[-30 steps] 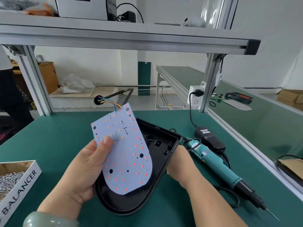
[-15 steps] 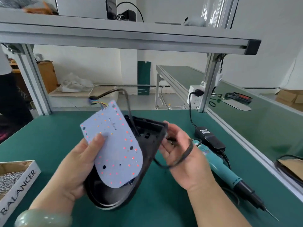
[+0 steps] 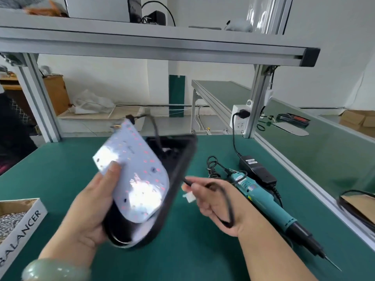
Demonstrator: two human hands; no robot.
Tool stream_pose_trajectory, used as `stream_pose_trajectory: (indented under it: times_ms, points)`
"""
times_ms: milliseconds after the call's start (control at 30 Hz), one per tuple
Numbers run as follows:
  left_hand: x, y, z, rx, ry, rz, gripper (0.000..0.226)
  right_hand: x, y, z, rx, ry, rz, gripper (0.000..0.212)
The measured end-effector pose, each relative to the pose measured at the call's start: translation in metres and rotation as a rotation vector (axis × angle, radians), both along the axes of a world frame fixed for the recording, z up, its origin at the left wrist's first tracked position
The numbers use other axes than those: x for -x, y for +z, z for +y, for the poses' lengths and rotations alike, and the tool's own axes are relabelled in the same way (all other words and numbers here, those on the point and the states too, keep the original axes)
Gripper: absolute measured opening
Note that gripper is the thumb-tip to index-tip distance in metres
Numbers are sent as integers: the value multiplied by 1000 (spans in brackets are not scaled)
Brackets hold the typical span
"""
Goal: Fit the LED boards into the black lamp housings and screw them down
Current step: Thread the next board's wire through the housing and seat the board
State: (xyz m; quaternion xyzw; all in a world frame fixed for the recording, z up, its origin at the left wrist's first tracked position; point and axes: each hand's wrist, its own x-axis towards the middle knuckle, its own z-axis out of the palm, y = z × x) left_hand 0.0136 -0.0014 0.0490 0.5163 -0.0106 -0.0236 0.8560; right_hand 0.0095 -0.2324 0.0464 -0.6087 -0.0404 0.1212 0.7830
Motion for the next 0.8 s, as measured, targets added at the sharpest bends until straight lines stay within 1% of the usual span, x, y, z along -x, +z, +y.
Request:
stream_pose_trajectory:
  times_ms: [33, 67, 133, 167, 200, 233, 267, 300, 333, 367, 400, 433, 467, 500, 533, 567, 600, 633, 667, 700, 767, 800]
  points:
    - [-1, 3, 9, 25, 20, 18, 58, -1, -3, -3, 78, -81, 48, 7]
    - [-1, 3, 18, 38, 56, 20, 64, -4, -5, -5, 80, -193, 102, 9]
    - [-1, 3, 32, 13, 124, -42, 69, -9, -5, -8, -6, -460, 168, 15]
    - [1, 4, 36, -48, 123, -86, 65, -11, -6, -10, 43, -571, 142, 22]
    - [2, 3, 38, -104, 93, -128, 53, -13, -10, -11, 170, -661, 86, 30]
    - [4, 5, 36, -151, 38, -147, 37, -12, -14, -10, 370, -734, -13, 38]
    - [6, 4, 33, -185, -17, -159, 28, -8, -11, -4, 560, -763, -90, 47]
    - [7, 5, 25, -222, -52, -161, 27, -5, -8, 1, 676, -736, -191, 54]
    - [8, 4, 18, -255, -81, -167, 26, -3, -7, 4, 695, -684, -291, 59]
    - [8, 3, 12, -280, -101, -176, 25, -3, -3, 7, 555, -591, -357, 58]
    - [10, 4, 6, -288, -121, -189, 24, 0, 3, 9, 437, -478, -448, 51]
    - [10, 3, 2, -277, -122, -201, 22, 2, 7, 8, 315, -353, -457, 41]
    - [11, 5, -1, -257, -123, -206, 19, 1, 6, 8, 92, -281, -408, 41]
    - [11, 4, -3, -239, -112, -213, 23, -1, 5, 8, -40, -182, -390, 46]
    - [10, 4, -4, -232, -103, -211, 35, -3, 4, 11, -36, -179, -376, 48]
    - [9, 2, -4, -236, -94, -210, 44, 0, 2, 13, -20, -134, -406, 46]
    - [10, 3, -6, -220, -70, -208, 39, 3, 1, 13, -35, -83, -408, 42]
    - [8, 0, -6, -206, -64, -214, 29, 4, 2, 14, -77, -15, -409, 36]
    - [9, 1, -7, -194, -55, -210, 23, 5, 1, 14, -100, 20, -396, 32]
    - [9, 0, -8, -185, -46, -212, 23, 4, -2, 15, -115, 38, -394, 29]
    - [11, 1, -10, -180, -38, -217, 24, 1, -1, 17, -32, 25, -380, 30]
    - [12, 3, -8, -152, -24, -214, 22, -2, -2, 18, 52, -27, -379, 32]
